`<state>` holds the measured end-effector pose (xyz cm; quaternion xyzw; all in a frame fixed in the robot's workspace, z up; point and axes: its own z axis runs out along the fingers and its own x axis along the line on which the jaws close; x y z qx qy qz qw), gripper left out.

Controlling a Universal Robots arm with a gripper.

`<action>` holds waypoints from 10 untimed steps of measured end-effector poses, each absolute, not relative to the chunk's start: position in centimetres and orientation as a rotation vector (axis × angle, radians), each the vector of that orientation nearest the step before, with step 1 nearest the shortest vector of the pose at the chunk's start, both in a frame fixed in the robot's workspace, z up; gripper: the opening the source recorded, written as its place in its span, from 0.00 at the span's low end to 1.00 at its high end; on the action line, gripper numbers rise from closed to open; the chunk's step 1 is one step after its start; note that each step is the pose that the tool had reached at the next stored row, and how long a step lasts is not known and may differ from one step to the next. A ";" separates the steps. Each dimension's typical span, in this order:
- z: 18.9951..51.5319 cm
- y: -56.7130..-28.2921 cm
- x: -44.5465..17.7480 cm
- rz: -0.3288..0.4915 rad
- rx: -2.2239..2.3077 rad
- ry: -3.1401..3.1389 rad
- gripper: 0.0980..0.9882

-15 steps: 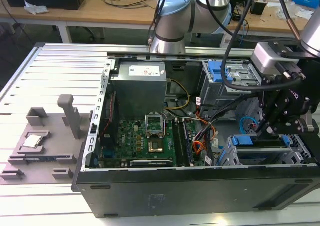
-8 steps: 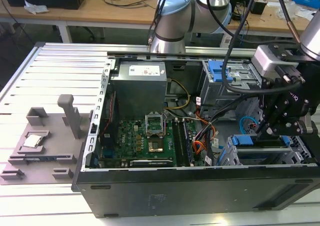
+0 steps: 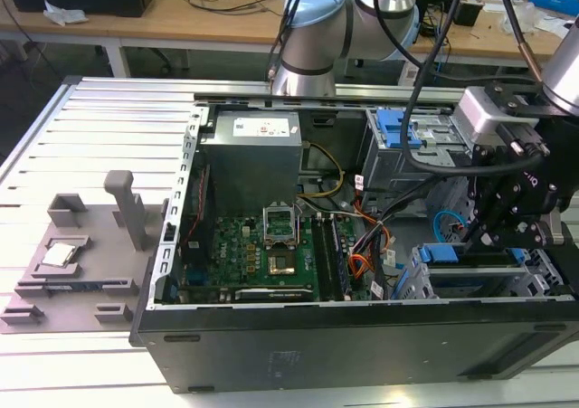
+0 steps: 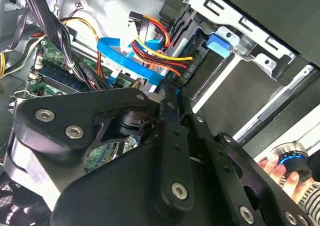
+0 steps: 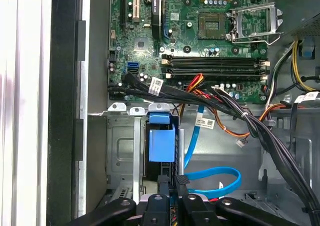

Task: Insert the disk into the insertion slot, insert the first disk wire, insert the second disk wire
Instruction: 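Insert the second disk wire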

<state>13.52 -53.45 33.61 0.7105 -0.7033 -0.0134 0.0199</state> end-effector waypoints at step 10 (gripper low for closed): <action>36.2 -53.4 13.5 -0.041 2.205 -2.182 0.16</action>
